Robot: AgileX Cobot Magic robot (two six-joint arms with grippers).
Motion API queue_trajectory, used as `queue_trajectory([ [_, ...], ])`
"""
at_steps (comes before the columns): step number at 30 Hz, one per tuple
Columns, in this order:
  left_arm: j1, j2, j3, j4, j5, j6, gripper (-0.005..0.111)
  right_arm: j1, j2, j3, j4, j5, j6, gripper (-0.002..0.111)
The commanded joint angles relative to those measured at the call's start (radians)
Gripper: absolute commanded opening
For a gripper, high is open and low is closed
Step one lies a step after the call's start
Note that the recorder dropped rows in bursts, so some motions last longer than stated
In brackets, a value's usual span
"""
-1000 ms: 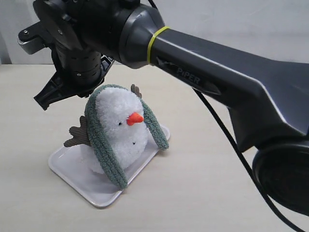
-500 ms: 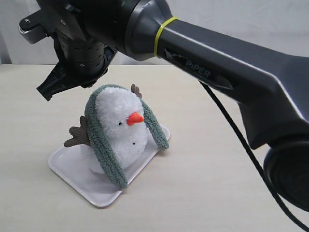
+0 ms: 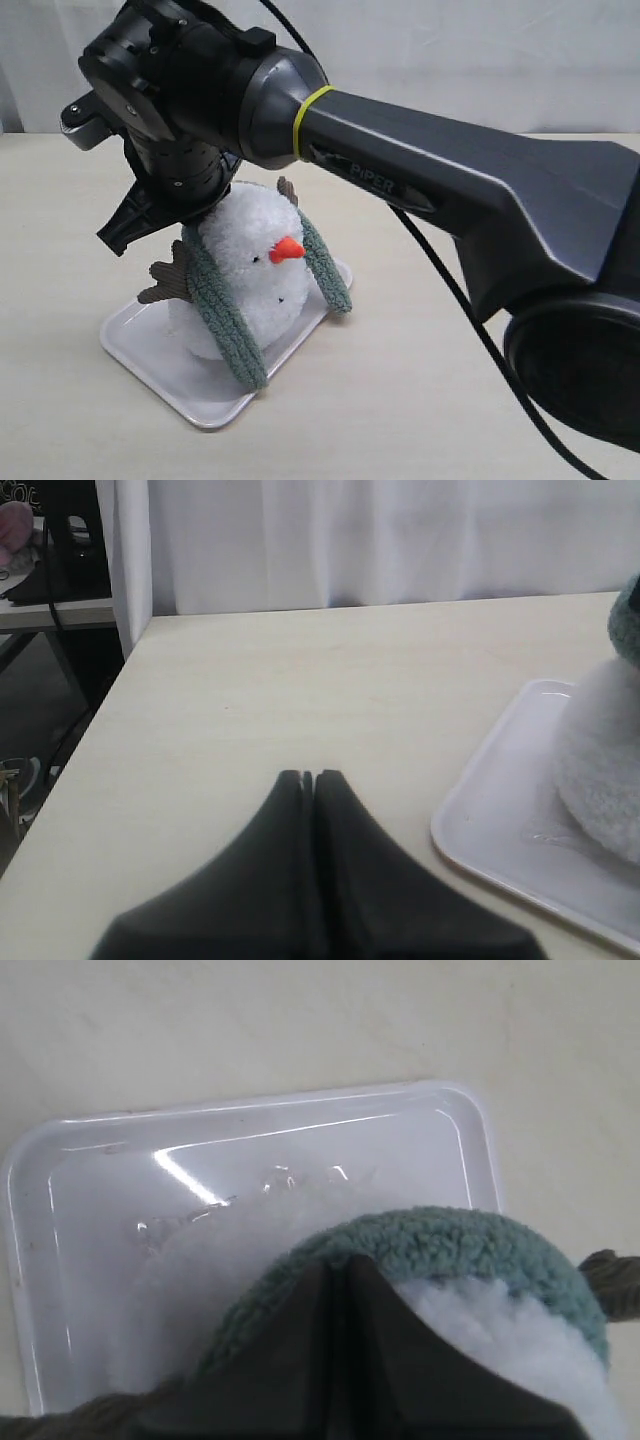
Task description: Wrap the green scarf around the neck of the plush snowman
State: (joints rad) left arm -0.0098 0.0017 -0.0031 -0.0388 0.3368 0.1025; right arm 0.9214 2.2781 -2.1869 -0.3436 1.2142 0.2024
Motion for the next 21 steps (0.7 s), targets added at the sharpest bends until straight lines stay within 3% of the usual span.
queue_trajectory([
  [1, -0.003, -0.002, 0.003, 0.001, -0.012, 0.001, 0.0, -0.002, 0.029, 0.005, -0.001, 0.007, -0.006, 0.004],
  [21, -0.003, -0.002, 0.003, 0.001, -0.012, 0.001, 0.0, 0.0, 0.021, 0.005, 0.021, 0.007, -0.027, 0.004],
])
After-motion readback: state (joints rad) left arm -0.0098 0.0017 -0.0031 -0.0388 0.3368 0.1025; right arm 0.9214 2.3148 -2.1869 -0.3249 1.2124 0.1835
